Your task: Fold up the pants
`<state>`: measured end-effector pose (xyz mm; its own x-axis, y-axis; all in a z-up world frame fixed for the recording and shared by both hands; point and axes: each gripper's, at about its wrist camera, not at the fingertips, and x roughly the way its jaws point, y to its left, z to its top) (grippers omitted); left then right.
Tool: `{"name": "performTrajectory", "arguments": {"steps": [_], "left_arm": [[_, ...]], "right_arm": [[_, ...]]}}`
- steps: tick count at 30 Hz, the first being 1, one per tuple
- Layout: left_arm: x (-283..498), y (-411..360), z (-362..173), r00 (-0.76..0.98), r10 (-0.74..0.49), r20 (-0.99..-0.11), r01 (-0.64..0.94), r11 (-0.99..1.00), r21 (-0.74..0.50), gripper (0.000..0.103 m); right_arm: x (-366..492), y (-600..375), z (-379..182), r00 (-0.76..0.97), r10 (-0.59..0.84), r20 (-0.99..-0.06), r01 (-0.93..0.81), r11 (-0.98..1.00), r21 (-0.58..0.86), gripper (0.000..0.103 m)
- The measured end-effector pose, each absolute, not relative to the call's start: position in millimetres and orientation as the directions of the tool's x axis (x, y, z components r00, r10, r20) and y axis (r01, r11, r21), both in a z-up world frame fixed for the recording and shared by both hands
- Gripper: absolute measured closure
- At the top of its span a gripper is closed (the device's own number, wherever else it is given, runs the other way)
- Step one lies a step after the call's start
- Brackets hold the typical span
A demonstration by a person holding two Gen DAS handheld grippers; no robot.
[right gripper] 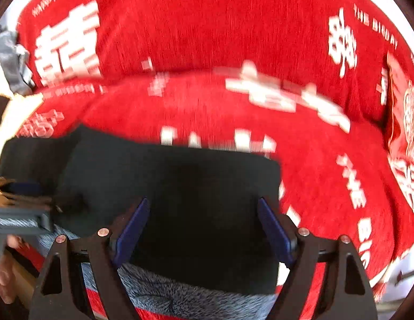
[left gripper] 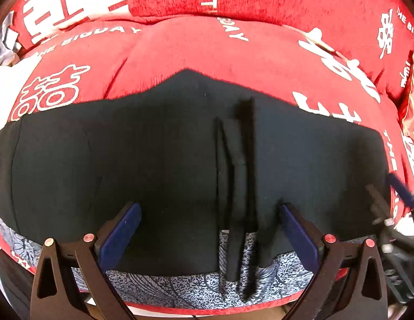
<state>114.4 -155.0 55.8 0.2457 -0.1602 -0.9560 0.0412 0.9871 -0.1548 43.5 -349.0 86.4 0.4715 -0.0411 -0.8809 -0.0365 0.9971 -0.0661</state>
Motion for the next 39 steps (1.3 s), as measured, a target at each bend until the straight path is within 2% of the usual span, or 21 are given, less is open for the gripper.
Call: {"name": "performTrajectory", "arguments": {"steps": [4, 10, 12, 16, 19, 21, 25, 29, 33, 36, 39], "left_arm": [[104.4, -152.1, 54.9, 0.249, -0.173, -0.953, 0.067, 0.985, -0.161, 0.0], [92.5, -150.7, 59.4, 0.247, -0.165, -0.955, 0.082, 0.985, -0.149, 0.0], [84.6, -145.0, 66.6, 0.273, -0.159, -0.949, 0.084, 0.986, -0.141, 0.0], [78.9, -133.0, 69.5, 0.299, -0.147, -0.943, 0.084, 0.988, -0.128, 0.0], [82.9, -123.9, 65.7, 0.272, -0.174, -0.947, 0.055, 0.985, -0.165, 0.0], [82.5, -114.5, 73.1, 0.291, -0.137, -0.947, 0.034, 0.991, -0.133, 0.0], [81.2, -73.4, 90.4, 0.374, -0.086, -0.923, -0.015, 0.995, -0.099, 0.0], [90.7, -18.3, 76.8, 0.34, -0.027, -0.94, -0.14, 0.987, -0.079, 0.0], [93.9, 27.8, 57.1, 0.297, 0.049, -0.954, -0.238, 0.971, -0.024, 0.0], [89.8, 39.6, 42.1, 0.269, 0.078, -0.96, -0.216, 0.976, 0.019, 0.0], [79.0, 42.9, 50.8, 0.312, 0.069, -0.947, -0.185, 0.983, 0.011, 0.0]], "right_arm": [[15.1, -346.5, 77.4, 0.477, -0.065, -0.876, -0.005, 0.997, -0.076, 0.017], [-25.0, -325.0, 79.7, 0.449, -0.085, -0.89, -0.07, 0.989, -0.13, 0.017], [-27.0, -322.6, 84.6, 0.441, -0.103, -0.891, -0.072, 0.986, -0.15, 0.017], [-12.4, -314.8, 109.1, 0.499, -0.033, -0.866, -0.066, 0.995, -0.076, 0.016], [12.9, -293.7, 95.8, 0.465, -0.017, -0.885, -0.127, 0.988, -0.085, 0.014], [30.1, -281.4, 73.4, 0.383, -0.048, -0.922, -0.137, 0.985, -0.108, 0.013], [38.6, -268.3, 92.8, 0.445, 0.029, -0.895, -0.118, 0.993, -0.026, 0.012], [52.6, -234.7, 86.6, 0.441, 0.012, -0.898, -0.178, 0.981, -0.074, 0.012], [71.2, -208.1, 67.3, 0.374, 0.038, -0.927, -0.208, 0.977, -0.044, 0.009], [64.5, -185.6, 63.0, 0.4, -0.028, -0.916, -0.255, 0.957, -0.141, 0.006], [39.4, -166.6, 84.5, 0.454, 0.046, -0.89, -0.319, 0.941, -0.115, 0.006]]}}
